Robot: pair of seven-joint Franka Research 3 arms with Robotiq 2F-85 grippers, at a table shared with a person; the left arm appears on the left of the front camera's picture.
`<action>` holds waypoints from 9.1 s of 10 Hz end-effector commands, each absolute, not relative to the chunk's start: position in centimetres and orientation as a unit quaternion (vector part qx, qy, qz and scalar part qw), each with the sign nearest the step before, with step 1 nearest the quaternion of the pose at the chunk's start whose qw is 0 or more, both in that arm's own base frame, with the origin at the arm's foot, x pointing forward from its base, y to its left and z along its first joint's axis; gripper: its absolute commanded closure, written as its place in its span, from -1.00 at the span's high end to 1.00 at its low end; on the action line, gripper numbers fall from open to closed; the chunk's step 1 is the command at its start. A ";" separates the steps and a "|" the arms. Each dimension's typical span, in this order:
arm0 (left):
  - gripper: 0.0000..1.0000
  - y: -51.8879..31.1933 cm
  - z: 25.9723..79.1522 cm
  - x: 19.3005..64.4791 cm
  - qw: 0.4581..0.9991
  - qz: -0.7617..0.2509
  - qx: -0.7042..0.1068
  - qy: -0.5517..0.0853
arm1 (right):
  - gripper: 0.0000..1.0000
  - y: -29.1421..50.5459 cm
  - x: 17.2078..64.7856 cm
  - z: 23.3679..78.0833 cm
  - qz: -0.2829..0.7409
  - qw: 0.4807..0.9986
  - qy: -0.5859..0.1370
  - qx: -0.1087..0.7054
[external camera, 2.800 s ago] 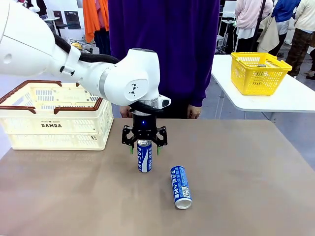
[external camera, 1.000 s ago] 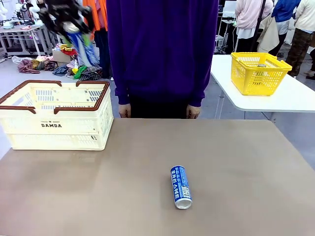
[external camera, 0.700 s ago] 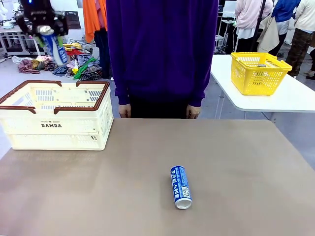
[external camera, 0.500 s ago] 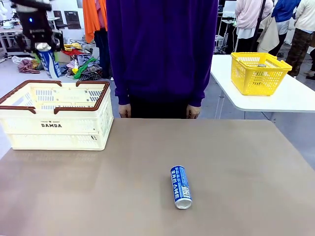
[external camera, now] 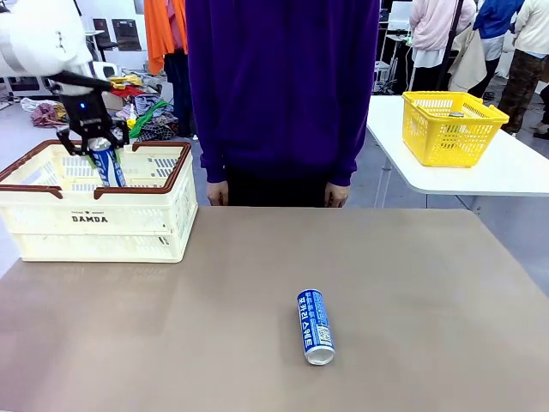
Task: Place the drinks into the Shopping basket.
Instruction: Pick up one drink and place it into the Shopping basket.
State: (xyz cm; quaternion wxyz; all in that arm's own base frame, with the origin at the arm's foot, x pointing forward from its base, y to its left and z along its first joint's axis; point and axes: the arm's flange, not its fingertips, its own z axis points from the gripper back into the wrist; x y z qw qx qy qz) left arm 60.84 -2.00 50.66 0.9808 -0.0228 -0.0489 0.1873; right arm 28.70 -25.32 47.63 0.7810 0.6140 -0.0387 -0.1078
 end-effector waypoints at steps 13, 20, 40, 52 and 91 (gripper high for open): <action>1.00 -2.1 45.5 62.8 0.983 0.178 -0.037 0.015 | 1.00 -25.3 28.5 48.0 -0.111 0.784 -0.029 0.610; 1.00 -6.6 57.5 54.1 0.980 0.125 -0.137 -0.073 | 1.00 -25.3 28.5 48.0 -0.111 0.784 -0.029 0.610; 1.00 4.8 46.4 29.6 0.780 0.040 -0.614 -0.110 | 1.00 -25.3 28.5 48.0 -0.111 0.784 -0.029 0.610; 1.00 -24.6 52.3 33.2 0.945 0.058 -0.316 0.056 | 1.00 -25.3 28.5 48.0 -0.111 0.784 -0.029 0.610; 1.00 -32.7 51.8 30.9 0.977 0.053 -0.202 -0.033 | 1.00 -25.3 28.5 48.0 -0.111 0.784 -0.029 0.610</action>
